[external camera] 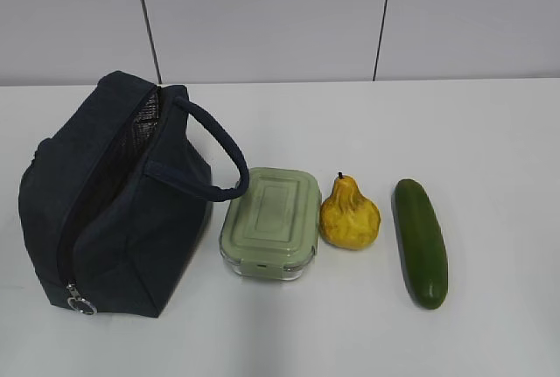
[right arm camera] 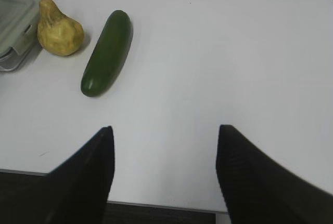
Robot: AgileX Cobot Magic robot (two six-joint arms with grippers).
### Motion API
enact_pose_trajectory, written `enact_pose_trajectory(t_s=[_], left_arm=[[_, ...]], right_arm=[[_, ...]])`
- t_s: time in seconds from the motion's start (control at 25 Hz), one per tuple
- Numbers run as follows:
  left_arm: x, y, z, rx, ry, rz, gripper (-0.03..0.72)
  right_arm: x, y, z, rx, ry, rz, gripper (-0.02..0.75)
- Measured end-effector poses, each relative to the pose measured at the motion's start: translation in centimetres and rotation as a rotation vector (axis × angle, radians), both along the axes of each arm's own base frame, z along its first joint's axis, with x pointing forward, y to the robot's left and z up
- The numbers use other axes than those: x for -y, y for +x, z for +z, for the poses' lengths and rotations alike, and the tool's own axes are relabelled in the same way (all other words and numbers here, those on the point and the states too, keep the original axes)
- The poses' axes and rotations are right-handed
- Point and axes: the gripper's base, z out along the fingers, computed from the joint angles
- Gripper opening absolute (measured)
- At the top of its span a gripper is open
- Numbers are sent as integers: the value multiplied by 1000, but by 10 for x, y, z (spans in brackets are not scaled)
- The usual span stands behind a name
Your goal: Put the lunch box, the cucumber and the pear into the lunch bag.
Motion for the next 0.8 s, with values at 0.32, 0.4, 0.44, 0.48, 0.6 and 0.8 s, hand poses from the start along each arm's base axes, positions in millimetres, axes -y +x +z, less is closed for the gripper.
enact_pose_trajectory(t_s=[0.32, 0.4, 0.44, 0.48, 0.6, 0.8], left_arm=[[0, 0, 0, 0, 0, 0, 239], [0, 0, 0, 0, 0, 0, 239], [0, 0, 0, 0, 0, 0, 239], [0, 0, 0, 0, 0, 0, 239], [0, 0, 0, 0, 0, 0, 239], [0, 0, 0, 0, 0, 0, 239]], right_arm=[[0, 0, 0, 0, 0, 0, 476], [0, 0, 0, 0, 0, 0, 476], [0, 0, 0, 0, 0, 0, 476], [0, 0, 0, 0, 0, 0, 476], [0, 0, 0, 0, 0, 0, 476], [0, 0, 0, 0, 0, 0, 476]])
